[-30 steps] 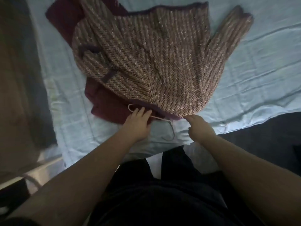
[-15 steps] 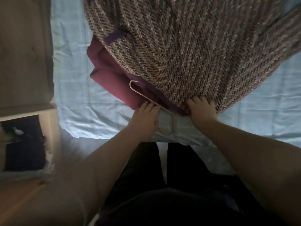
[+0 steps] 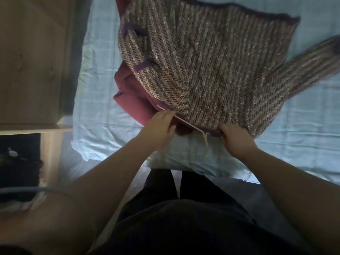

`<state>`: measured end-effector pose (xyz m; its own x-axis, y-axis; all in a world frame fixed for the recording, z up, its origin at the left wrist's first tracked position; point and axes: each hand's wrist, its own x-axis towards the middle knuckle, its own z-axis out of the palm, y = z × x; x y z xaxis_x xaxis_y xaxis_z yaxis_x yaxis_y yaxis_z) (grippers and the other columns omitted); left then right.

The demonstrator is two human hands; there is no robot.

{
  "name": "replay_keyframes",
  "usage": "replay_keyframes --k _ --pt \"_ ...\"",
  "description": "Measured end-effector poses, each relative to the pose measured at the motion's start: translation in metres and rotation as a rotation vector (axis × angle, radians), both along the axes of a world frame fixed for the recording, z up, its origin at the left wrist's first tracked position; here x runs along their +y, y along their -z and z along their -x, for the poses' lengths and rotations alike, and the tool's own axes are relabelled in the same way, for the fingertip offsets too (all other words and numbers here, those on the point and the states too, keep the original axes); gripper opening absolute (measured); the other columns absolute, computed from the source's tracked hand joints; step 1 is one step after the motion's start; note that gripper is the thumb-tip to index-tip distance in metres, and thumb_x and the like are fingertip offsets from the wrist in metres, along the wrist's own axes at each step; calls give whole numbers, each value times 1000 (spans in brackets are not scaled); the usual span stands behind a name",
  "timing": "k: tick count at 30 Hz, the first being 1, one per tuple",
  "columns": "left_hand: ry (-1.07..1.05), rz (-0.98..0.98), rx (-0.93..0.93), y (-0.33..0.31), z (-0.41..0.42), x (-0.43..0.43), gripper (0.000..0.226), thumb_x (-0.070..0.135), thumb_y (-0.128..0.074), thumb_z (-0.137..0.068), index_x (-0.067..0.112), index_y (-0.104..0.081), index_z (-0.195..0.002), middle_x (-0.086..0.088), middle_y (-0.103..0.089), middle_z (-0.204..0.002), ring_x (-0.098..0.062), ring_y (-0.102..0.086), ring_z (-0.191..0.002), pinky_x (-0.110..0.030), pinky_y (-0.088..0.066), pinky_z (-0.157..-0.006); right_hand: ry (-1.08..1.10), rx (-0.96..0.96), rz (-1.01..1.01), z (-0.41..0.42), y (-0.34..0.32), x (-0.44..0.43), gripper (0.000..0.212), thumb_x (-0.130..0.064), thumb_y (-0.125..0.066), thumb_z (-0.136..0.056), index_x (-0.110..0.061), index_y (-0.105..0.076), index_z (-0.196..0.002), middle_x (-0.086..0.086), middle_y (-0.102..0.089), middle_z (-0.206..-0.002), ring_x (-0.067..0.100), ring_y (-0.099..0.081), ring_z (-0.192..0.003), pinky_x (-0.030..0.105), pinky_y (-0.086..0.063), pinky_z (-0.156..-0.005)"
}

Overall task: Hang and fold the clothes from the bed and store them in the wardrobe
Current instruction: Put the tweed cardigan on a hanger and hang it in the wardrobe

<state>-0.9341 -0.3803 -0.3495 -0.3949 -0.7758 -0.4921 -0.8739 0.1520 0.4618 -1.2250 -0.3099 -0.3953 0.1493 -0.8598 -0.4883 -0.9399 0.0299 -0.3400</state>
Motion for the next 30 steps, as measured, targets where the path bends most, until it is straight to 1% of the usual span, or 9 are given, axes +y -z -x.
replay_keyframes --k 3,6,9,12,17,20,23,26,30 --pt "-45 34 35 -26 -6 -23 63 33 -48 -88 10 -43 -147 -16 -50 -146 -34 -45 -134 -47 -36 -114 47 -45 65 15 -37 -15 15 -28 -56 -94 -21 -59 -107 6 -58 -99 32 -57 -93 41 -47 -73" --pt "-33 111 76 -56 -6 -50 63 25 -52 -89 10 -41 -148 -16 -49 -146 -34 -44 -135 -41 -33 -116 80 -60 158 28 -78 -38 12 -21 -60 -91 -17 -60 -103 6 -58 -95 31 -56 -91 42 -47 -73" --pt "-28 195 124 -91 -1 -77 61 16 -57 -92 8 -39 -149 -18 -48 -146 -33 -43 -135 -36 -31 -115 105 -69 260 36 -125 -64 8 -13 -61 -90 -15 -61 -98 -1 -52 -90 29 -55 -89 37 -42 -73" --pt "-34 236 153 -122 2 -100 62 15 -58 -93 8 -38 -151 -16 -46 -149 -31 -43 -137 -34 -30 -116 181 -53 318 39 -168 -90 10 -12 -60 -92 -13 -63 -101 4 -58 -95 28 -56 -90 35 -41 -73" --pt "-48 237 183 -160 -7 -130 68 15 -58 -92 16 -31 -155 -12 -43 -151 -31 -42 -138 -37 -33 -116 209 -26 404 40 -236 -132 13 -11 -58 -93 -9 -65 -104 11 -65 -102 33 -60 -96 35 -42 -76" --pt "-83 258 209 -179 -17 -148 71 14 -60 -91 16 -30 -155 -12 -39 -156 -28 -39 -142 -35 -30 -118 210 2 440 41 -274 -153 20 -8 -59 -93 -9 -66 -111 12 -66 -108 32 -60 -101 30 -34 -76" --pt "-131 245 263 -187 -29 -166 72 16 -60 -87 19 -32 -154 -10 -42 -154 -27 -43 -140 -37 -34 -116 216 15 475 40 -308 -171 22 -8 -57 -93 -13 -65 -112 9 -67 -108 29 -60 -102 28 -33 -77" --pt "-147 216 270 -185 -40 -186 74 20 -59 -85 23 -32 -153 -10 -46 -151 -28 -45 -138 -39 -36 -115 249 32 492 37 -331 -185 23 -9 -55 -94 -15 -65 -114 10 -68 -107 28 -60 -100 34 -39 -79" --pt "-94 167 274 -174 -40 -203 73 16 -60 -88 17 -30 -155 -14 -43 -152 -30 -45 -137 -35 -36 -114 300 55 469 36 -337 -195 23 -12 -55 -95 -19 -64 -115 10 -68 -107 28 -60 -102 34 -39 -81"
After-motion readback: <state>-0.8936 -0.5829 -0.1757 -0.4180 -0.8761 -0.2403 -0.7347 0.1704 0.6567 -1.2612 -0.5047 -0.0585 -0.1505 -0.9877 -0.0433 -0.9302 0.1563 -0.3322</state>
